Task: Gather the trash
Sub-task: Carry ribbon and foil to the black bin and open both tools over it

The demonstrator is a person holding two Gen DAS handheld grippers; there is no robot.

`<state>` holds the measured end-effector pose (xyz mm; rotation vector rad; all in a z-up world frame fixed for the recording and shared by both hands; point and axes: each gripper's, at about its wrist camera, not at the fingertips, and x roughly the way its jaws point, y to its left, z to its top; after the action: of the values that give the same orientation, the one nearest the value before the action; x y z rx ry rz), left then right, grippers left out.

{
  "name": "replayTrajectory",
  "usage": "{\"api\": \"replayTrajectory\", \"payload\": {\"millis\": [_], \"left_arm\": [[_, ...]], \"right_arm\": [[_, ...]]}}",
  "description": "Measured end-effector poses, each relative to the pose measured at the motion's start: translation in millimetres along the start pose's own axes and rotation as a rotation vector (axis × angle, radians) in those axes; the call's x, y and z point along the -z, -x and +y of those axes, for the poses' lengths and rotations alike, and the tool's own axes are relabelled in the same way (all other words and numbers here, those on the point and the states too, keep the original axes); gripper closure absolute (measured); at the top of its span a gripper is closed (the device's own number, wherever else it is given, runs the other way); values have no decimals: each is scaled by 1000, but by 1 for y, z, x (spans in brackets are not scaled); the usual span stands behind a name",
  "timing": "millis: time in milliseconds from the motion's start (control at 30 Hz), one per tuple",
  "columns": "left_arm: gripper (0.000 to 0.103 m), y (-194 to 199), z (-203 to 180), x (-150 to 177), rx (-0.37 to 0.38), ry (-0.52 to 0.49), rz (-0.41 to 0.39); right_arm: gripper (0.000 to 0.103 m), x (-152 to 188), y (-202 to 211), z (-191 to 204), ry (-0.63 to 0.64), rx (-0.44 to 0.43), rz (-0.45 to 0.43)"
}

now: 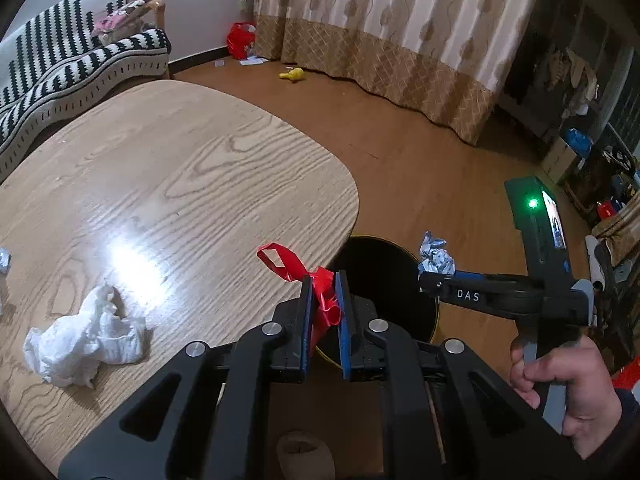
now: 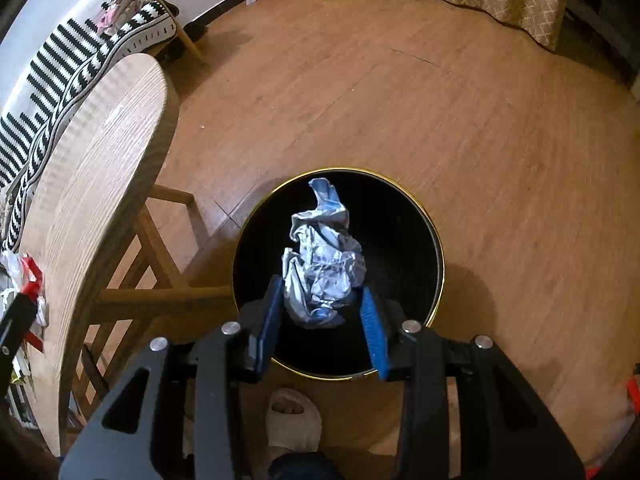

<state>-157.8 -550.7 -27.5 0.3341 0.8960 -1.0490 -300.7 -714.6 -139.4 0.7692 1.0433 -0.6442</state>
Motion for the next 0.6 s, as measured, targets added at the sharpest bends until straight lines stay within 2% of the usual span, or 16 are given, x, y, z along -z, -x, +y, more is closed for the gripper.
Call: {"api": "replayTrajectory", "payload": {"millis": [67,133,200,400,533,600], "left_arm": [[93,-6,-2,0,4,-4,6],[93,-11,-5,1,12,-9,9],[93,-14,-9,0,16,-18,10],[93,-33,-24,-1,38,-34,30],[93,-51,-37,0,69,-47,59],[93,-61,-46,1,83,-66,78]], "right_arm": [[63,-2,-4,-1,-2,-3,-3],[48,-2,-3,-3,-18,-3,-7],[38,0,-1,-3,-39,-8,-18],[38,0,9,-7,-54,-27,-48],[28,0,21,-23,-119,-9,-93],[28,0,28,-33,-153,14,-117]]}}
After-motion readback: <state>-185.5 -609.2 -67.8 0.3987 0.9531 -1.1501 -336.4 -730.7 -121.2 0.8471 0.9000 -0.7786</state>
